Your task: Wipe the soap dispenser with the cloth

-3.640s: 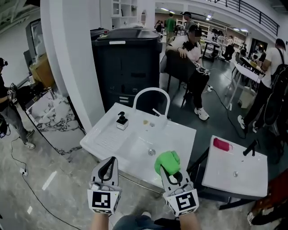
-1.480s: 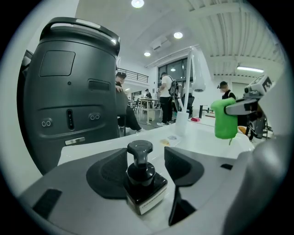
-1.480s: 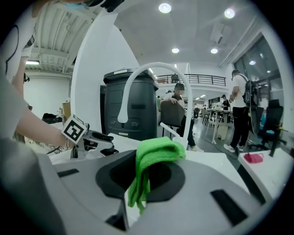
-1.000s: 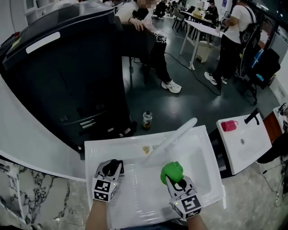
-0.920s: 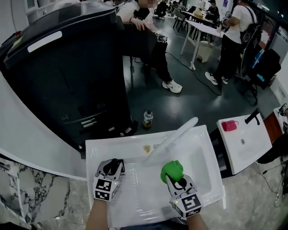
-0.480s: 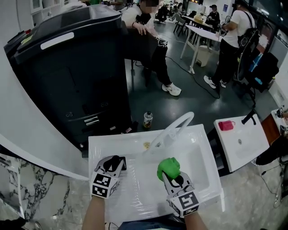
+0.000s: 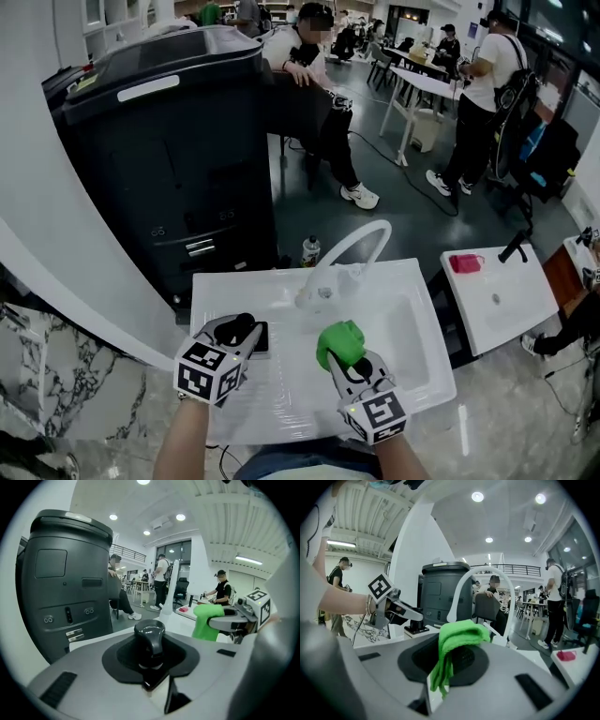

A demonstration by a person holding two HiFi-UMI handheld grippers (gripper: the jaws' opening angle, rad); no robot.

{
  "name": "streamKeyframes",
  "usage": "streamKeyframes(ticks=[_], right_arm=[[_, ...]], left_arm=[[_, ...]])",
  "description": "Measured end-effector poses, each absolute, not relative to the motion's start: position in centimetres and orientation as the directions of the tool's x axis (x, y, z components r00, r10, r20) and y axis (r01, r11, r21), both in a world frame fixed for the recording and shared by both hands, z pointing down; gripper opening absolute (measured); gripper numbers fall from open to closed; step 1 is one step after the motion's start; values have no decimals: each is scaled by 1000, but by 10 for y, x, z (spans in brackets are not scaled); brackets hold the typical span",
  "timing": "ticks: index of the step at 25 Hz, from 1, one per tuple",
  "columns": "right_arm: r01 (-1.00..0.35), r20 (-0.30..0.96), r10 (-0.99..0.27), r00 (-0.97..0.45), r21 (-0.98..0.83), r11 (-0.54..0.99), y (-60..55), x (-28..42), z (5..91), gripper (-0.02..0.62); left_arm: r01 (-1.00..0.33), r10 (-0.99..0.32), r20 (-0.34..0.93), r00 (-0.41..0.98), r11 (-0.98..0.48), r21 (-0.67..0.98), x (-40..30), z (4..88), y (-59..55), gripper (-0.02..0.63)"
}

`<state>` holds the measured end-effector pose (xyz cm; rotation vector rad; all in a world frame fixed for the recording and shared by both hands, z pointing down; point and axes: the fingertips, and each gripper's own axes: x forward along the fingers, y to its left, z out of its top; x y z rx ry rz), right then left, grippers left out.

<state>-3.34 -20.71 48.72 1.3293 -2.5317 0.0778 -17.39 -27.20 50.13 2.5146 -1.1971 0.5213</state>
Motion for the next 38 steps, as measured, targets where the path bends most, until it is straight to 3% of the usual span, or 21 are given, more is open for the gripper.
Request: streamKeyframes(ticks=[10,23,38], right_arm=[[-746,207,-748,-631,104,658,-177,-39,453,46],[-616,110,-624,-773,103,781,-147,-87,425,46],[-636,264,-643,-719,123,762,-163,-71,476,44]], left_arm=[[-833,-724,418,548,-516,199,-165,438,-243,103],[-878,-739,473,479,-409,250,-140,420,-226,103],[-883,-739,487,465,-350,312,-130,422,-231,104]])
